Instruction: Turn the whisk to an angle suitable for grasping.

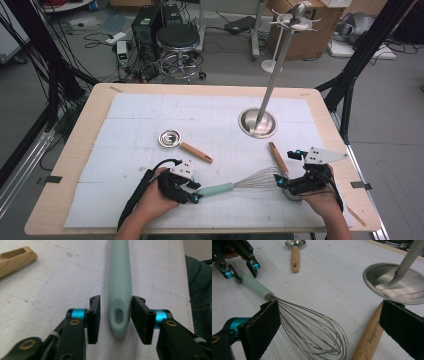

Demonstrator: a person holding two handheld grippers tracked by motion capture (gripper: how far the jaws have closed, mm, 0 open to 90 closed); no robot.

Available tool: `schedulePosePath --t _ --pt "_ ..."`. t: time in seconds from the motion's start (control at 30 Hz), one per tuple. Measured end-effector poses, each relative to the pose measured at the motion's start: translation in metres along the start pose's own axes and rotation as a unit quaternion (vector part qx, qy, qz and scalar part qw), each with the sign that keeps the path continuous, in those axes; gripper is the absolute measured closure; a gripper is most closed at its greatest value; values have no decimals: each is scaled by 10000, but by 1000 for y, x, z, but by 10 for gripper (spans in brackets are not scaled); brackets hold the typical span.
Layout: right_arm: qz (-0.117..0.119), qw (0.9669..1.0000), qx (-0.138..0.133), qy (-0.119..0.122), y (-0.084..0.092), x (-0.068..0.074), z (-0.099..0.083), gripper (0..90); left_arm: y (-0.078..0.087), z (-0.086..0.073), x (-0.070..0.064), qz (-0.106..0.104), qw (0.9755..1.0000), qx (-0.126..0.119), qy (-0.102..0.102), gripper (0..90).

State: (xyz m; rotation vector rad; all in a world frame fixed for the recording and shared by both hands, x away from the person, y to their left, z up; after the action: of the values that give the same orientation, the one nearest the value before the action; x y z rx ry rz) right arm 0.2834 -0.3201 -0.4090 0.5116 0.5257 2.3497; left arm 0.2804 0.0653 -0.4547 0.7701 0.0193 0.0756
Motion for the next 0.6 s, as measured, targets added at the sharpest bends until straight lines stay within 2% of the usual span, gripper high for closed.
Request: schedulePosePath --t 0.07,0.2,0.3,0.37,0.53,0.6 --pt "12 10000 -10 24 -1 1 1 26 1 0 0 -50 10000 -3 -22 673" --pt "29 10000 19 49 -3 2 2 26 -3 4 3 80 9998 16 -182 675" --pt "30 10000 33 51 -3 3 2 26 -5 6 7 146 9998 -18 -143 675" --pt "20 10000 36 27 -3 3 2 26 -7 7 13 308 9994 -136 -59 673" --pt "25 10000 28 8 -3 1 2 26 -7 5 19 511 9986 -116 -27 589" --pt "20 10000 40 6 -3 1 2 26 -6 4 20 588 9982 -124 61 560"
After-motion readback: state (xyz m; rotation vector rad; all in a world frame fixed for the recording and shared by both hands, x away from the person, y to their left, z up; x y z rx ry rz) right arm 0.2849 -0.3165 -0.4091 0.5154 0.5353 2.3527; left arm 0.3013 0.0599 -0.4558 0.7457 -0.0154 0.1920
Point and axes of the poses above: each handheld gripper's, and its own axes: y roughly backward along the jaws, z roughly out of its top, x roughly to its left, the point moved 2 cm from there along -y, roughly forward along the jaws, and after that the axes turned 13 degrees about -y, right-handed, at the moved point
